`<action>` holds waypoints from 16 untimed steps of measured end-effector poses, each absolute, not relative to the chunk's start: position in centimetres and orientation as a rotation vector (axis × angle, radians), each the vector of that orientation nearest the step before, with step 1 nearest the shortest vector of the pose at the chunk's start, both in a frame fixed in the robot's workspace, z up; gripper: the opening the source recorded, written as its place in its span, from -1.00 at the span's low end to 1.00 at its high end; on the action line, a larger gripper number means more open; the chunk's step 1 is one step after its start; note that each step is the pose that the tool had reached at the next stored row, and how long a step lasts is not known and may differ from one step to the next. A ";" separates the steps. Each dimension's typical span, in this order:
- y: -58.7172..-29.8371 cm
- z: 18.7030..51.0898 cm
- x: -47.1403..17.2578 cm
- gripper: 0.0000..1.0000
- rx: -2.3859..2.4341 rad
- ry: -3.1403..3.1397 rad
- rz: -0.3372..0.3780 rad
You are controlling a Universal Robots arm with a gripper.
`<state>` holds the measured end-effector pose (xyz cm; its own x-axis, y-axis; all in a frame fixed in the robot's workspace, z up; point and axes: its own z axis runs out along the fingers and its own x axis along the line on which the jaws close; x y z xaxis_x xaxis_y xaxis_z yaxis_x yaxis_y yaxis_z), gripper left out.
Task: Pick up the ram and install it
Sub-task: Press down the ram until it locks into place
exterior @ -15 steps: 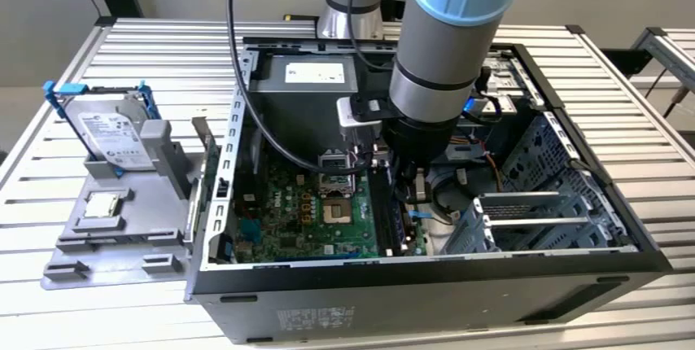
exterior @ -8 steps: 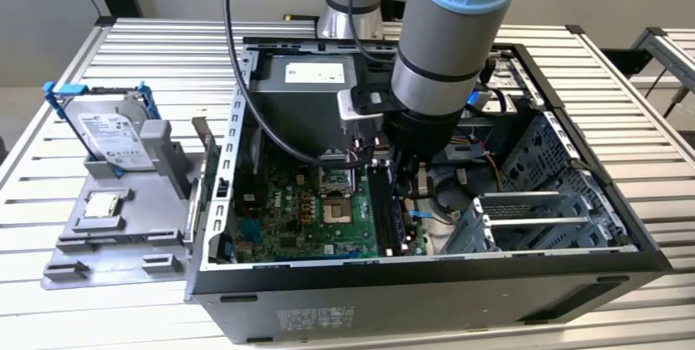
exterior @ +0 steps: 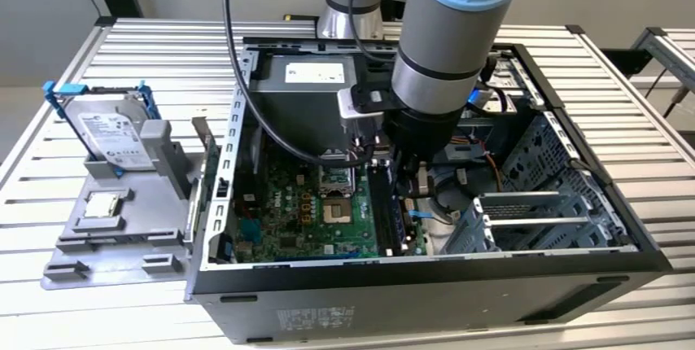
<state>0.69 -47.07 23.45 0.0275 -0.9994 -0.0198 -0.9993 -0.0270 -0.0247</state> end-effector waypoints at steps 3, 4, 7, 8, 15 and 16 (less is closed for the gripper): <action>-47.1 23.5 0.7 -1.00 -2.229 2.169 -0.005; -47.1 23.5 0.7 -1.00 -2.229 2.169 -0.005; -47.1 23.6 0.7 -1.00 -2.229 2.169 -0.005; -47.1 23.6 0.7 -1.00 -2.229 2.169 -0.005; -47.1 23.8 0.7 -1.00 -2.229 2.169 -0.005; -47.1 23.8 0.7 -1.00 -2.229 2.169 -0.005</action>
<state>0.69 -47.07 23.80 0.0274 -0.9994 -0.0198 -0.9993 -0.0269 -0.0247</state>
